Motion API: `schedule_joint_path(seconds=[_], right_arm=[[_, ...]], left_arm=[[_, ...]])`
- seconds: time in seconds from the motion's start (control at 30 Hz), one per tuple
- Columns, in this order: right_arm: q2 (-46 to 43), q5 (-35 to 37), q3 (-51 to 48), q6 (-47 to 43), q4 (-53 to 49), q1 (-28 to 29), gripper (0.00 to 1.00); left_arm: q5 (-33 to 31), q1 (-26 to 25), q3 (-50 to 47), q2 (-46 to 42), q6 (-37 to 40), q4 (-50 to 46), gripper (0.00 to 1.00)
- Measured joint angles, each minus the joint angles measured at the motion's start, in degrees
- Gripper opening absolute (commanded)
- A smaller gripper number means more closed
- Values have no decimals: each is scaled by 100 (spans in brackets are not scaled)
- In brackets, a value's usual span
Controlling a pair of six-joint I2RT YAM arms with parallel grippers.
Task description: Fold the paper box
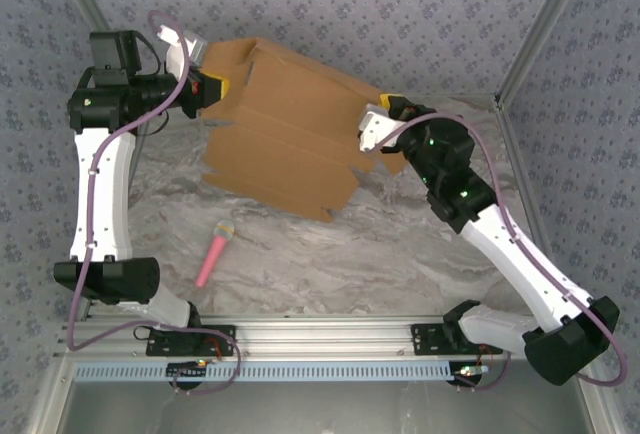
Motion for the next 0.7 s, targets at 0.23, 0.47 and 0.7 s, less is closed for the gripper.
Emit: schedule_joint_path(seconds=[0.23,0.47,0.7], right_arm=[[153,442,-575,-658,1202,74,0],[184,-42,-149,-127,295,-186,15],[227,-1064,1202,1224,-2017,-1043,50]], left_arm=[[2,-2,221,199,-319,-61,0],[-70,-2,293,264,-275,-146,0],[50,-2,103,81,221,-166,0]])
